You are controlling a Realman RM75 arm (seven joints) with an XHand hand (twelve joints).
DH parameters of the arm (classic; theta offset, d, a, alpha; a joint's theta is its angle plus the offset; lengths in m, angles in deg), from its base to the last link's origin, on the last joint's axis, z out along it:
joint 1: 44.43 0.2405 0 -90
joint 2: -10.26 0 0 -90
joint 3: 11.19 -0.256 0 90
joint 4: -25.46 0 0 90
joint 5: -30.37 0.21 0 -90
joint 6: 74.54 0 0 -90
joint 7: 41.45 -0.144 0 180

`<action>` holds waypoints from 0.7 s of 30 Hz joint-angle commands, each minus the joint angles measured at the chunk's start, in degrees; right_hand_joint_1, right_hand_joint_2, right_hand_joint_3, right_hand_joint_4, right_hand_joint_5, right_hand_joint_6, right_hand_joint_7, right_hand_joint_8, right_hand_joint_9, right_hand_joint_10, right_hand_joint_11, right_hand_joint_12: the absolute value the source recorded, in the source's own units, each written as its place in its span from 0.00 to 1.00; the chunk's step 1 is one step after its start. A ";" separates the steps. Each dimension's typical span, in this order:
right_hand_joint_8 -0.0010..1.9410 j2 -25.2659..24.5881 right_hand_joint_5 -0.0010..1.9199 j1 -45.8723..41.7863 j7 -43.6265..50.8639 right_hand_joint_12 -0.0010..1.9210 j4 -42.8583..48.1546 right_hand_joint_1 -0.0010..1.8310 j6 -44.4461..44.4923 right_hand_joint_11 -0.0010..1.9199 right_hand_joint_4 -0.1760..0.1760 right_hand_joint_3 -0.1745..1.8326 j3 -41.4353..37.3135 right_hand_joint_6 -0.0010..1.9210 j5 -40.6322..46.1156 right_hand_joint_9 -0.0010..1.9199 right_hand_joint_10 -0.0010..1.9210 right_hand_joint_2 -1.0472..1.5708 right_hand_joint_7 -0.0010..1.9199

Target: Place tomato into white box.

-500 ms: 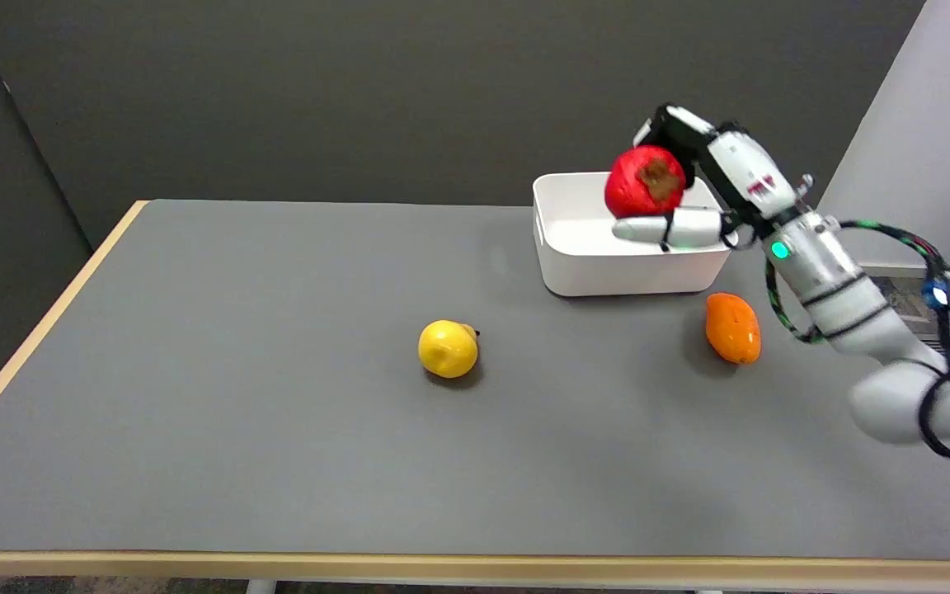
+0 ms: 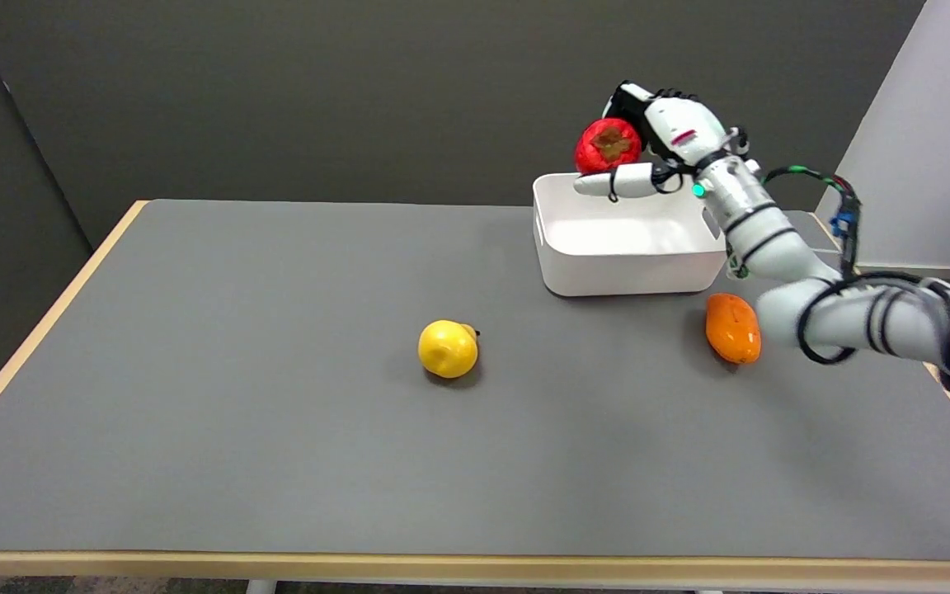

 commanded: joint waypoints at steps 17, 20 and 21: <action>0.73 -6.13 0.29 -2.23 8.35 0.96 17.96 0.62 -19.06 0.40 0.38 0.25 -3.17 0.86 6.49 0.41 0.74 0.84 0.41; 0.73 -4.18 0.29 -4.34 8.35 0.96 14.70 0.62 -18.85 0.40 0.38 0.25 -4.53 0.86 6.49 0.41 0.74 0.83 0.41; 0.73 -3.68 0.29 -4.75 8.35 0.96 13.85 0.62 -18.69 0.40 0.38 0.26 -4.72 0.86 6.49 0.41 0.74 0.83 0.41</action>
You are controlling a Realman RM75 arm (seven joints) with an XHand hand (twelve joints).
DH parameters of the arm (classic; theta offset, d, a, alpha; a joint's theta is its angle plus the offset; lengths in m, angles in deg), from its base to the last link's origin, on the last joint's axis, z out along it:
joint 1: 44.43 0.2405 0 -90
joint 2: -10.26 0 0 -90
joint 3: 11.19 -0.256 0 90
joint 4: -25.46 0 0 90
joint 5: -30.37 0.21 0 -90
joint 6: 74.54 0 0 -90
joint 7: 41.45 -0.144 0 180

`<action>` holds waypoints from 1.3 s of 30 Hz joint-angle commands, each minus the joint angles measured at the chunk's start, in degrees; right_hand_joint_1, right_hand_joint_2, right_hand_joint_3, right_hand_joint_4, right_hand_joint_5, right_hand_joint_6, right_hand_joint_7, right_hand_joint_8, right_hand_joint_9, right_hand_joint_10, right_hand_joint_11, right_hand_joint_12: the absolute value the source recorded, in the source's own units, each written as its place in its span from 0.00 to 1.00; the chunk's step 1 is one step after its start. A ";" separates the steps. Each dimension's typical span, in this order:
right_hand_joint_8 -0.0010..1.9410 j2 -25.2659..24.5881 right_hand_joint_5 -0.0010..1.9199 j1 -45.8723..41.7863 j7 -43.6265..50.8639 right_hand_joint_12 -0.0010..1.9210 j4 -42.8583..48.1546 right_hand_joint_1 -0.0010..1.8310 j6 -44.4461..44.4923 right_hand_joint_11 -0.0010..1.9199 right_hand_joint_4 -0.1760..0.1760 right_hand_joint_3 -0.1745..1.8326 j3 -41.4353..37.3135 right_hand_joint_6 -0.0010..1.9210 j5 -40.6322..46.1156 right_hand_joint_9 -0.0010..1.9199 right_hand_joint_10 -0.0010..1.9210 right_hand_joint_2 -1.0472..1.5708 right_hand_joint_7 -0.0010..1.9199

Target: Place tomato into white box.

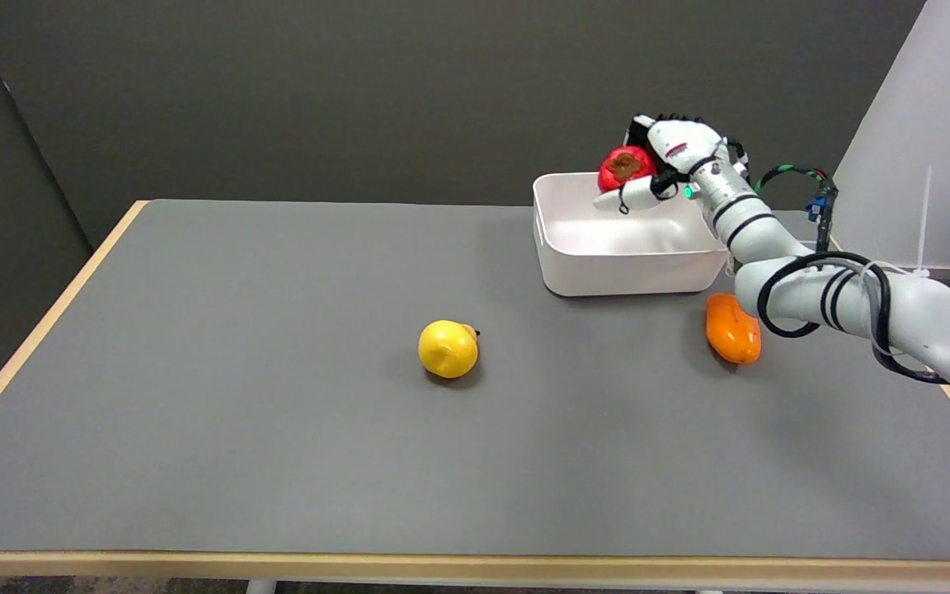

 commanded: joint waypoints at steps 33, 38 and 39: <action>0.73 13.15 0.28 -10.70 1.99 0.92 -23.05 0.62 1.13 0.37 0.36 0.22 -8.90 0.86 -2.52 0.41 0.71 0.85 0.41; 0.42 13.15 0.19 -9.93 1.71 0.89 -25.00 0.44 0.99 0.17 0.87 0.54 -8.97 0.56 -2.20 0.30 0.60 0.70 0.31; 0.29 13.15 0.15 -9.76 1.61 0.77 -25.20 0.36 0.97 0.15 0.84 0.55 -8.97 0.39 -2.20 0.23 0.48 0.69 0.24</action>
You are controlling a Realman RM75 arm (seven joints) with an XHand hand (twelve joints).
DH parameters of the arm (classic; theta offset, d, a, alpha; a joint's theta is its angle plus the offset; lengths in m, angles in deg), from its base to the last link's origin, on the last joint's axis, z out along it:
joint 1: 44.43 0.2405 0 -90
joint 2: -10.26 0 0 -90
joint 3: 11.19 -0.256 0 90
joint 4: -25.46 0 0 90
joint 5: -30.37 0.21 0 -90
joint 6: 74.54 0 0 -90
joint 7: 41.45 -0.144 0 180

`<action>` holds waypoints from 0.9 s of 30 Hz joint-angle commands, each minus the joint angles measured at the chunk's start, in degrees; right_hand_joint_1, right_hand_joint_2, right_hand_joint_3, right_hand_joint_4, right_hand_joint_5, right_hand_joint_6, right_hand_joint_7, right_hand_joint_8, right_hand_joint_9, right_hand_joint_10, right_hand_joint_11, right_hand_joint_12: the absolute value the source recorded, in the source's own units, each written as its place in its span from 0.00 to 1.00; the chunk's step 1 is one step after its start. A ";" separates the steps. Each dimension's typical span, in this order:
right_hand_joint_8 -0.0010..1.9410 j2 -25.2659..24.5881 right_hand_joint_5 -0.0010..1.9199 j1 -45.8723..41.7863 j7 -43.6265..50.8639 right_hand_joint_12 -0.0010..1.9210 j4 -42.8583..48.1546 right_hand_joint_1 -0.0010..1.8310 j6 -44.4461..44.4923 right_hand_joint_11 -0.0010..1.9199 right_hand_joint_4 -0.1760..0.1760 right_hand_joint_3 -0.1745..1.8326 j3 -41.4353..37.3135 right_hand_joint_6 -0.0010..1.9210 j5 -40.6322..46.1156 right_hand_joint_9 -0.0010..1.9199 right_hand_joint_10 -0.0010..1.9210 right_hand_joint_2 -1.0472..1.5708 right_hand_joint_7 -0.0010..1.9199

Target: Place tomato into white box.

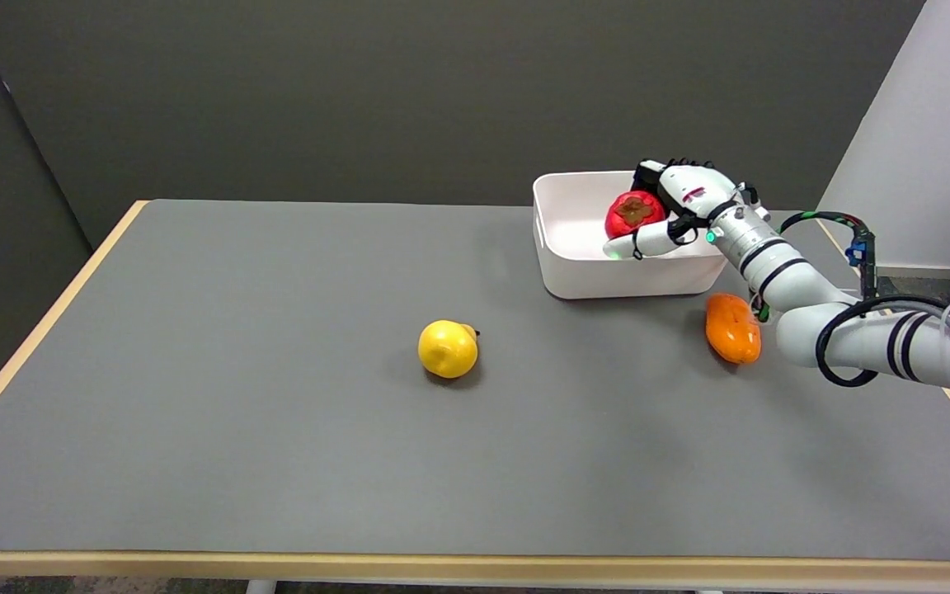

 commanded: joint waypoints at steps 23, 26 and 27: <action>0.07 5.34 0.02 -1.41 -11.73 0.47 -16.31 0.15 9.69 0.00 0.79 0.59 -0.92 0.11 1.88 0.00 0.17 0.63 0.00; 0.07 8.76 0.02 -4.89 -20.07 0.50 -22.68 0.12 18.93 0.00 0.79 0.58 -0.92 0.13 1.75 0.01 0.21 0.62 0.02; 0.08 10.02 0.03 -6.54 -23.30 0.51 -25.07 0.12 22.14 0.01 0.79 0.58 -0.92 0.13 1.50 0.02 0.23 0.62 0.03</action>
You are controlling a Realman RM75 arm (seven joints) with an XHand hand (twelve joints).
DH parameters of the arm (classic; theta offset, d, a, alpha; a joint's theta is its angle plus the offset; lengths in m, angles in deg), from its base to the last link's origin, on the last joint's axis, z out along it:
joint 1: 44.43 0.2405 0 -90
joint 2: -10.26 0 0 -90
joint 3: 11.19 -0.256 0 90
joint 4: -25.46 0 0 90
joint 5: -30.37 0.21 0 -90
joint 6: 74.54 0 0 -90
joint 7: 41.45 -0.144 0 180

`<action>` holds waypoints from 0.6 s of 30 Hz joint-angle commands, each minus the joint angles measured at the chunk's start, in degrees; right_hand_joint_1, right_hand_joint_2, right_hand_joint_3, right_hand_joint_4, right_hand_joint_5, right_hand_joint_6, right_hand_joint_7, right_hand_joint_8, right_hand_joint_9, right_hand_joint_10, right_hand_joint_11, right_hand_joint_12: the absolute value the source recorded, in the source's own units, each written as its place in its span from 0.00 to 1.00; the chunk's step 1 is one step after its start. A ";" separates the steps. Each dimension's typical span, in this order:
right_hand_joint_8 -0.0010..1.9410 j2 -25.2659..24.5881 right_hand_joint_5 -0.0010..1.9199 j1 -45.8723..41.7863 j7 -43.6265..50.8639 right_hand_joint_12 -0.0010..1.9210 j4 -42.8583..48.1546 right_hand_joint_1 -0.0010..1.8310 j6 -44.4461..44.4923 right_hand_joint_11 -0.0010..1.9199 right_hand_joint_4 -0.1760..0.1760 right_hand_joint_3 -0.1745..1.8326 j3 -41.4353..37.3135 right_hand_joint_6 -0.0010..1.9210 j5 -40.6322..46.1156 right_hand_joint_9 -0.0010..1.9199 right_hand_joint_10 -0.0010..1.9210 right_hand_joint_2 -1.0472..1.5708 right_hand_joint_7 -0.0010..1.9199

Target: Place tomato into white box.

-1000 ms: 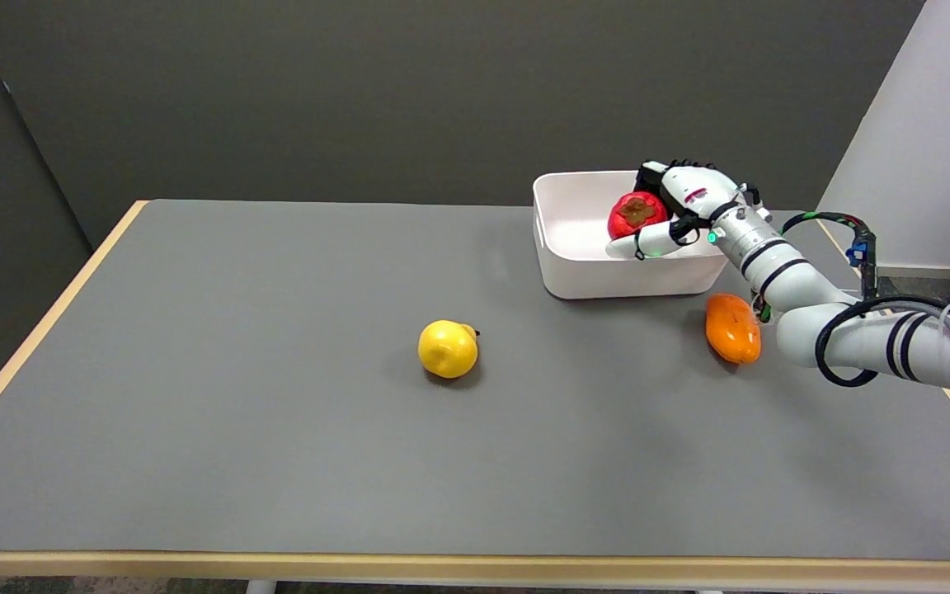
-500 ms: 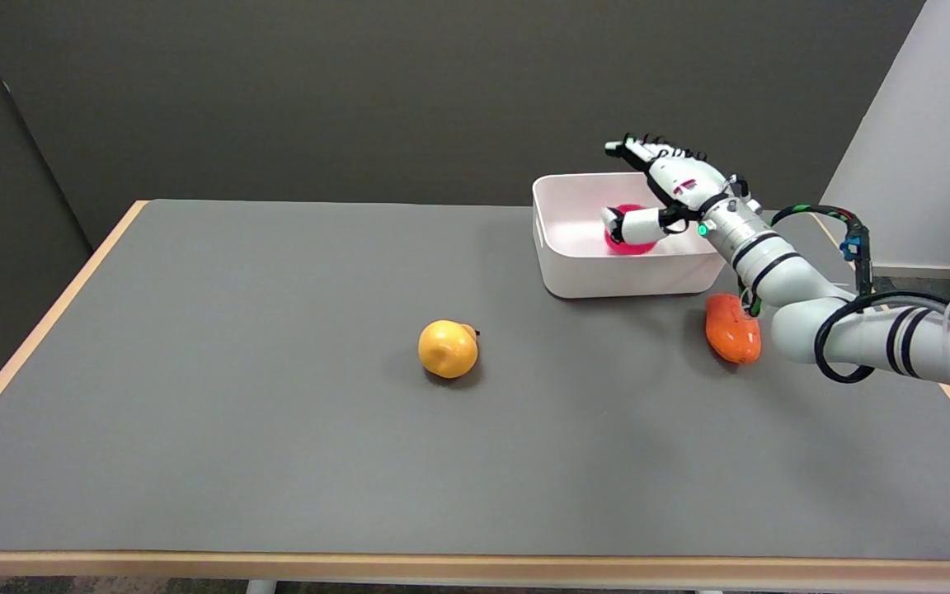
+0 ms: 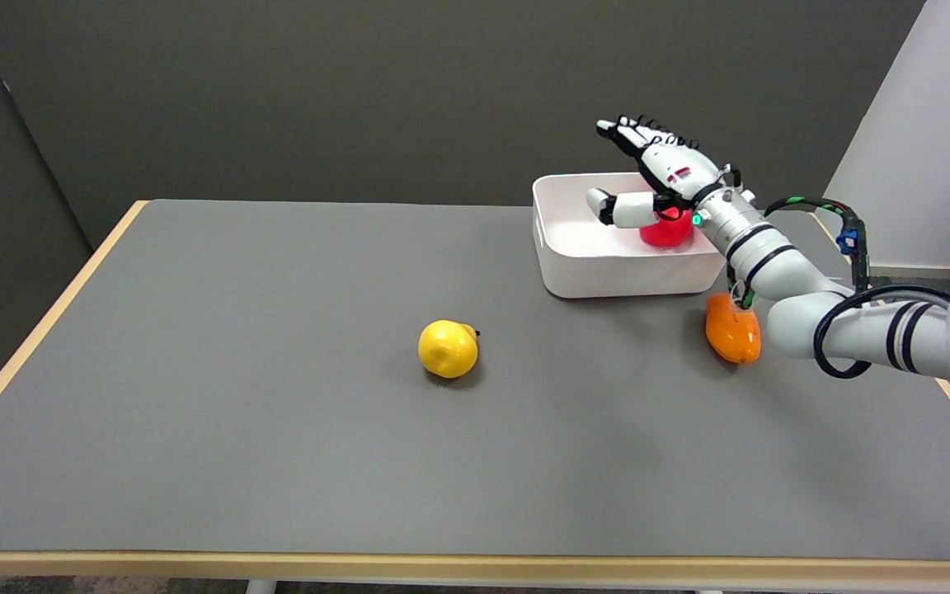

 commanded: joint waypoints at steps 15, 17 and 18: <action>0.18 11.97 0.11 -41.91 -46.62 0.62 -21.85 0.15 54.37 0.05 0.79 0.55 -7.47 0.23 12.76 0.13 0.34 0.66 0.16; 0.18 11.51 0.11 -45.59 -52.09 0.62 -20.60 0.15 56.17 0.05 0.78 0.54 -8.67 0.23 14.17 0.13 0.34 0.66 0.16; 0.17 11.34 0.11 -46.91 -55.68 0.61 -19.53 0.14 57.32 0.05 0.77 0.53 -8.08 0.23 15.13 0.12 0.34 0.67 0.16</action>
